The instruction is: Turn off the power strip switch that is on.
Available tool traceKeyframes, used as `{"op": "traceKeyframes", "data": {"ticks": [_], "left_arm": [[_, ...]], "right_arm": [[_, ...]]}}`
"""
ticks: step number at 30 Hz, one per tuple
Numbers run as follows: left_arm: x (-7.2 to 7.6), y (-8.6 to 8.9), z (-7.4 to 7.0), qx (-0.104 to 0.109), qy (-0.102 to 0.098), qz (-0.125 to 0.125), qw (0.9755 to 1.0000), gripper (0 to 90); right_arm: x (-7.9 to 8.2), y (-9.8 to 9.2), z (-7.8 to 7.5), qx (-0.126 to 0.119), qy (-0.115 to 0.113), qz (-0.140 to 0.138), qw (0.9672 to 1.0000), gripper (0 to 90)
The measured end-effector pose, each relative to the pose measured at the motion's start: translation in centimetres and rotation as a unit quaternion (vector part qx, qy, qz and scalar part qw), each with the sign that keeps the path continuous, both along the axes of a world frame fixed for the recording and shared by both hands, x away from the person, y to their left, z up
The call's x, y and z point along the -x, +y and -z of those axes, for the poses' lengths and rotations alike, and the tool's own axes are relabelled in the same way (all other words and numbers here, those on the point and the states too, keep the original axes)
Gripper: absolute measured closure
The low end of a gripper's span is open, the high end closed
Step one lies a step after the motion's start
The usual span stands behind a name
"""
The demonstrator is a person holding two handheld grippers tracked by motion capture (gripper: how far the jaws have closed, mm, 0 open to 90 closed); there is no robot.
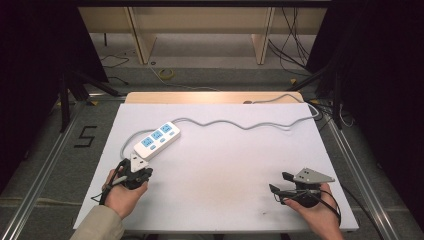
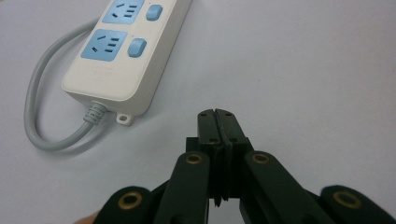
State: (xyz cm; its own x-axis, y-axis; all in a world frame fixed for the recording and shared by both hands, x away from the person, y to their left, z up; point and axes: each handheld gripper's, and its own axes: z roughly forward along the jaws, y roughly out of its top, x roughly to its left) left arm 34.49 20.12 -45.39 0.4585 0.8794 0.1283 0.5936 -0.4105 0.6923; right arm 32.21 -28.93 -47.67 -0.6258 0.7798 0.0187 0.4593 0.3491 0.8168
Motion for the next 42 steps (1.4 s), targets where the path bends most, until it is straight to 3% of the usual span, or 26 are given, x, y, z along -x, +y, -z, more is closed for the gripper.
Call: {"op": "traceKeyframes", "data": {"ticks": [14, 26, 42], "left_arm": [[-1.7, 0.3, -0.5, 0.000, 0.005, -0.014, 0.9999, 89.7], [-2.7, 0.1, -0.7, -0.009, 0.013, -0.012, 0.9998, 89.8], [-4.5, 0.0, -1.1, -0.007, 0.021, -0.018, 0.9996, 89.8]], "right_arm": [[0.0, 0.0, -0.1, 0.002, -0.002, 0.000, 1.0000, 33.5], [0.0, 0.1, -0.1, 0.003, -0.003, -0.002, 1.0000, 33.5], [0.0, 0.1, 0.0, 0.003, -0.002, -0.004, 1.0000, 33.5]]}}
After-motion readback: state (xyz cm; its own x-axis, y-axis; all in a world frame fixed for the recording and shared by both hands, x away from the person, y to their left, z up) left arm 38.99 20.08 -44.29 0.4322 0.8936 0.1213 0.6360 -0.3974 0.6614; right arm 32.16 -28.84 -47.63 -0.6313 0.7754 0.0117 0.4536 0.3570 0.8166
